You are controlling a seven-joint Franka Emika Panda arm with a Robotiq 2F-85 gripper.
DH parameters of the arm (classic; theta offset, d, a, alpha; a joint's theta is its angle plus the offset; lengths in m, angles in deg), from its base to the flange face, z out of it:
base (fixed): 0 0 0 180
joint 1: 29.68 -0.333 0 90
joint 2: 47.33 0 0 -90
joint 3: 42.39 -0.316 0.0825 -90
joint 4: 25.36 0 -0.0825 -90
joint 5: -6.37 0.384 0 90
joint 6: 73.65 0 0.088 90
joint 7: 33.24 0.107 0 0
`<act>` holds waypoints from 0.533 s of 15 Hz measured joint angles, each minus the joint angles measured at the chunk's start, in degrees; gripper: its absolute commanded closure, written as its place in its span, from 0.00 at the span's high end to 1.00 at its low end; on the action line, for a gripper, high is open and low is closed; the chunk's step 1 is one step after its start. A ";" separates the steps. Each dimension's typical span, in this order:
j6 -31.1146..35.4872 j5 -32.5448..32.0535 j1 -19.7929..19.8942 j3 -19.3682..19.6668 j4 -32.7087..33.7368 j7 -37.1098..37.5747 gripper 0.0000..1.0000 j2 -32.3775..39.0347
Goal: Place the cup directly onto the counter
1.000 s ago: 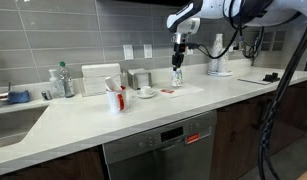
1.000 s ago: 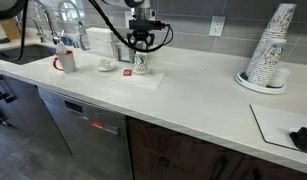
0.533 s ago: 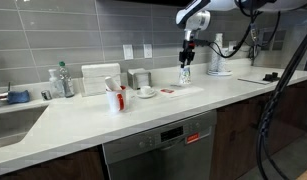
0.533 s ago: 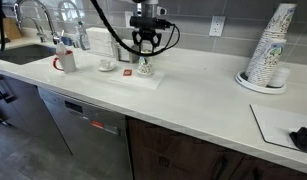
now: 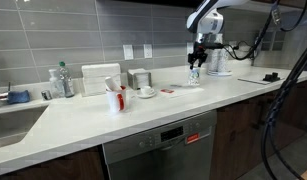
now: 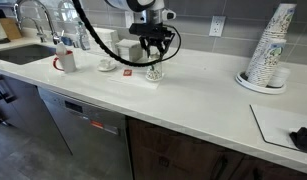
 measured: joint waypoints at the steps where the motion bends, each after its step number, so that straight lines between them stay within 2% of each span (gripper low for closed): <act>1: 0.77 -0.14 -0.02 0.48 -2.52 1.13 0.41 -1.60; 5: 3.64 -1.14 -0.39 2.32 -11.57 6.21 0.41 -7.60; 8: 5.33 -2.39 -0.79 3.50 -15.33 10.31 0.41 -10.40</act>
